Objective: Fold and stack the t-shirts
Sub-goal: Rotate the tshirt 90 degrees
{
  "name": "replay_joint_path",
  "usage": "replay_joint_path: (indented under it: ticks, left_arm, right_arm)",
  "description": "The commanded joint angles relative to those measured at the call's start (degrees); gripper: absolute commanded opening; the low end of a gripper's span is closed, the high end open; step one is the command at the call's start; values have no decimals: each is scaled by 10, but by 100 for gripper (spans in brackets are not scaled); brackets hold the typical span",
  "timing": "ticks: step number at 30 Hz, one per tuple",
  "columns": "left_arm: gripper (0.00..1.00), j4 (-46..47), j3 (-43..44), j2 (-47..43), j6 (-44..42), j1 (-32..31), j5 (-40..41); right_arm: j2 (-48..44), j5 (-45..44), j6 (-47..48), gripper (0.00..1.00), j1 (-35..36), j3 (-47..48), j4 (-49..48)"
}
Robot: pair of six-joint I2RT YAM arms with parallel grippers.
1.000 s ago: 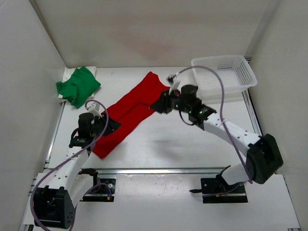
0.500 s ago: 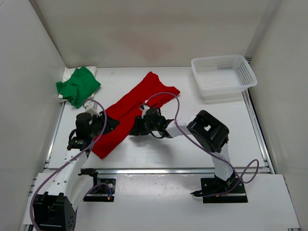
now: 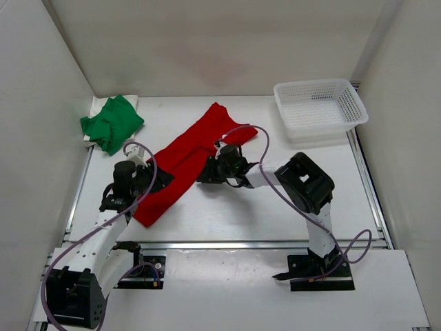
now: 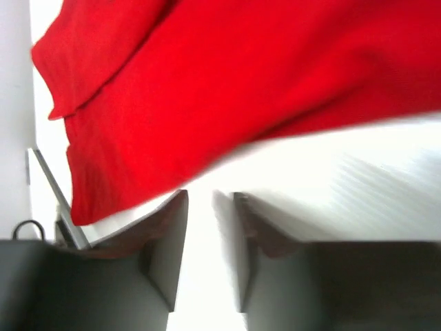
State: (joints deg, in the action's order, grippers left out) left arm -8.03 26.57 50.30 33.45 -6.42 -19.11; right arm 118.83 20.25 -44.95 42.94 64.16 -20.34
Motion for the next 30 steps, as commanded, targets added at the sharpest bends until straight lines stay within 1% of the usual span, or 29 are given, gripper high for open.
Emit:
replay_joint_path:
  ticks: [1,2,3,4,5,8,10,11,12,14,15,16,17,19,20,22,23,24,25,26,28,30]
  left_arm:
    - [44,27,-12,-6,3,4,4]
    - [44,29,-15,-6,8,2,3]
    - [44,38,-19,-6,8,1,1]
    - [44,36,-19,-4,11,3,1]
    - [45,40,-20,-1,13,-1,-3]
    - [44,29,-16,-2,7,-8,8]
    - [44,21,-20,-8,5,-8,8]
    - [43,22,-21,-10,3,0,4]
    - [44,22,-22,-13,4,-1,6]
    - [44,18,-25,-13,1,1,7]
    - [44,18,-27,-12,1,-7,3]
    - [45,22,-27,-10,1,-14,7]
    - [43,21,-30,-6,3,-15,7]
    - [44,27,-34,4,5,-36,10]
    - [44,28,-36,6,7,-40,12]
    - [45,33,-47,14,9,-61,14]
    - [44,33,-53,16,10,-70,15]
    - [45,31,-56,16,12,-75,19]
    - [45,20,-64,16,7,-83,16]
    - [45,7,-67,14,3,-90,21]
    - [46,-17,-76,8,-14,-103,38]
    - [48,-43,-96,-3,-24,-121,46]
  right_arm:
    - [-31,-29,28,34,-9,-34,35]
    - [-24,-28,28,44,-1,-25,47]
    - [-9,-28,28,47,11,-15,44]
    - [9,-31,25,48,14,-4,48]
    - [19,-17,21,45,21,17,47]
    - [63,0,8,29,32,64,57]
    - [76,1,3,5,28,72,62]
    - [70,1,2,1,21,60,57]
    - [60,1,6,1,14,34,45]
    - [22,8,12,1,-9,-16,29]
    - [-11,13,19,0,-28,-60,22]
    - [-45,20,32,0,-59,-79,13]
    - [-61,42,43,1,-75,-115,14]
    - [-112,94,93,0,-146,-142,68]
    - [-119,105,110,1,-166,-146,85]
    - [-123,156,185,0,-222,-114,178]
    - [-115,173,203,3,-240,-107,201]
    - [-115,175,204,8,-254,-100,218]
    - [-123,178,196,22,-267,-111,210]
    - [-143,178,182,32,-273,-119,184]
    - [-183,157,164,39,-275,-164,154]
    - [-241,123,159,40,-276,-194,159]
